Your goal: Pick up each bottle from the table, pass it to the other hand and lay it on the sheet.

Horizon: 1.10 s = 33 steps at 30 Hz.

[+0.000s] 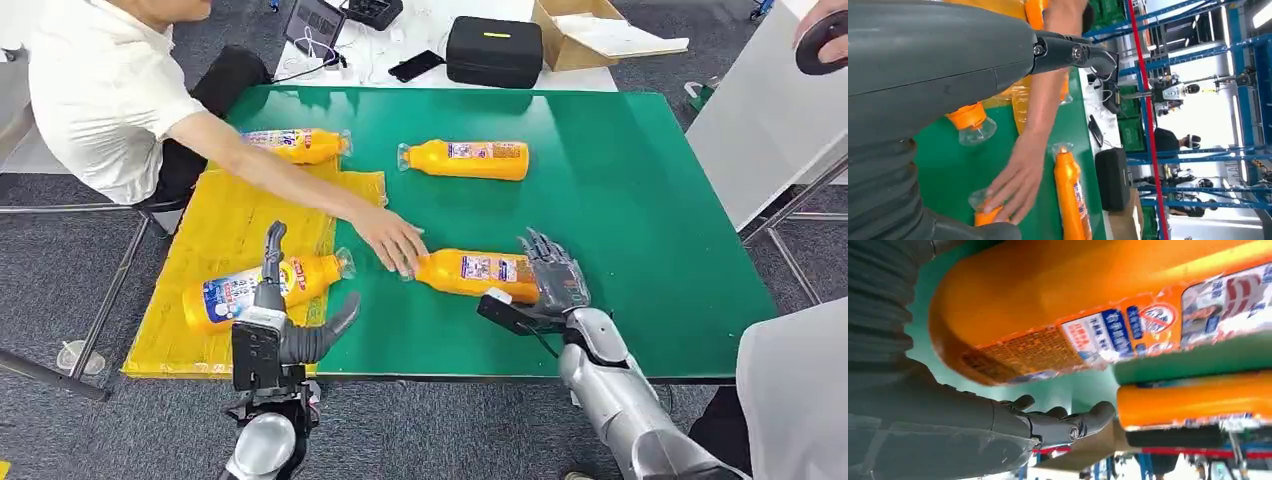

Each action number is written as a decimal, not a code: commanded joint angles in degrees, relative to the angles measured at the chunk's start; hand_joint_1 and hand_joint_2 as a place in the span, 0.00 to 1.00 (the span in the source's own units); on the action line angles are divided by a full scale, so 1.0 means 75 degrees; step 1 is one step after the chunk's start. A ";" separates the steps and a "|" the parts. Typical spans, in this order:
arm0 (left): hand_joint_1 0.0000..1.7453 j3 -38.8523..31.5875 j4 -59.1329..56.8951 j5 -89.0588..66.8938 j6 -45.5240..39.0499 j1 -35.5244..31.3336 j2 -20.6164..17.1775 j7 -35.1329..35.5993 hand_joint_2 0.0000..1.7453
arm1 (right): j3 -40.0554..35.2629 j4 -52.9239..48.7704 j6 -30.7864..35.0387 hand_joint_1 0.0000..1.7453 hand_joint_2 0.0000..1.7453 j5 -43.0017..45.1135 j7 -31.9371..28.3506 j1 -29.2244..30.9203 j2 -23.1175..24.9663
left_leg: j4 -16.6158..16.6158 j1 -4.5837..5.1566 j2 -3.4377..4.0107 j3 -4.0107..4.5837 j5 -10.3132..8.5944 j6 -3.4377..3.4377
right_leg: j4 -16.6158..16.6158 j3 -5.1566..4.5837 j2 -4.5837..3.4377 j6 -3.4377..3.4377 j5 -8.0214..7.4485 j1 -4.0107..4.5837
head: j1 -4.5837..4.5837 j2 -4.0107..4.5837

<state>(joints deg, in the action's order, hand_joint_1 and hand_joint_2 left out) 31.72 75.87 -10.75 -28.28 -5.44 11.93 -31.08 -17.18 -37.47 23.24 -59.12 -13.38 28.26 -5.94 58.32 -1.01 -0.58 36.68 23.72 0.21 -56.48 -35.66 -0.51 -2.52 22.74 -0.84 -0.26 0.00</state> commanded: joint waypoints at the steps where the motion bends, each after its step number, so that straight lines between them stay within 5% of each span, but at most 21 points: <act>1: 0.00 0.0479 -0.0664 0.0031 0.0136 -0.0587 -0.0139 0.0069 1.00 | -0.0541 0.1691 -0.1710 0.00 1.00 0.0385 0.0070 0.1365 0.0193 | 0.0000 0.0007 0.0027 -0.0030 0.0008 0.0005 | -0.0004 0.0020 -0.0016 0.0012 0.0002 -0.0003 | 0.0003 -0.0003; 2: 0.00 0.0491 -0.0694 0.0038 0.0139 -0.0608 -0.0131 0.0071 1.00 | -0.0592 0.1767 -0.1858 0.06 1.00 0.0392 0.0095 0.1429 0.0163 | 0.0001 0.0007 0.0021 -0.0024 0.0006 0.0005 | -0.0005 0.0017 -0.0011 0.0011 0.0003 -0.0003 | 0.0000 0.0000; 3: 0.00 0.0524 -0.0744 0.0052 0.0143 -0.0645 -0.0112 0.0066 1.00 | -0.0627 0.1913 -0.2140 0.89 1.00 0.0453 0.0154 0.1532 0.0083 | -0.0002 0.0005 0.0015 -0.0015 0.0002 0.0004 | 0.0000 0.0009 -0.0007 0.0007 -0.0001 -0.0003 | 0.0000 0.0000; 4: 0.00 0.0544 -0.0778 0.0055 0.0134 -0.0661 -0.0101 0.0056 1.00 | -0.0670 0.2016 -0.2387 1.00 1.00 0.0487 0.0247 0.1583 0.0045 | -0.0002 0.0003 0.0008 -0.0017 0.0001 0.0004 | 0.0002 0.0013 0.0000 0.0006 0.0000 -0.0001 | 0.0003 0.0000; 20: 0.00 0.0613 -0.1102 0.0072 0.0047 -0.0825 0.0023 0.0047 1.00 | -0.0533 0.2533 -0.3664 1.00 1.00 0.0928 0.1120 0.1303 -0.0246 | -0.0014 -0.0005 -0.0032 -0.0085 -0.0004 0.0006 | 0.0025 0.0093 0.0043 0.0010 0.0007 0.0009 | 0.0006 0.0000; 27: 0.00 0.0558 -0.0981 0.1068 0.0956 -0.0695 -0.0070 0.0215 1.00 | 0.0779 0.1997 -0.4322 1.00 1.00 0.2797 -0.0846 0.0632 -0.0251 | -0.0024 -0.0005 -0.0041 -0.0117 -0.0007 0.0009 | 0.0041 0.0127 0.0054 0.0014 0.0006 0.0010 | 0.0003 -0.0003; 33: 0.00 0.0466 -0.1327 0.3910 0.2970 -0.0372 -0.0169 0.1197 1.00 | 0.1165 -0.1030 -0.3732 1.00 1.00 0.4960 -0.2299 -0.0560 0.0535 | -0.0014 -0.0006 0.0016 -0.0124 0.0014 0.0001 | 0.0025 0.0118 -0.0008 0.0013 0.0000 0.0010 | 0.0003 0.0000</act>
<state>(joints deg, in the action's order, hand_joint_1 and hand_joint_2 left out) 34.95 71.34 3.89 -16.06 -8.87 12.72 -27.42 -13.30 -26.66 -7.94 -32.87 -24.84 35.85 -7.52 58.32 -1.01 -0.57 35.94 23.81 0.23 -56.41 -34.92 -0.52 -2.52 22.75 -0.82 -0.24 0.00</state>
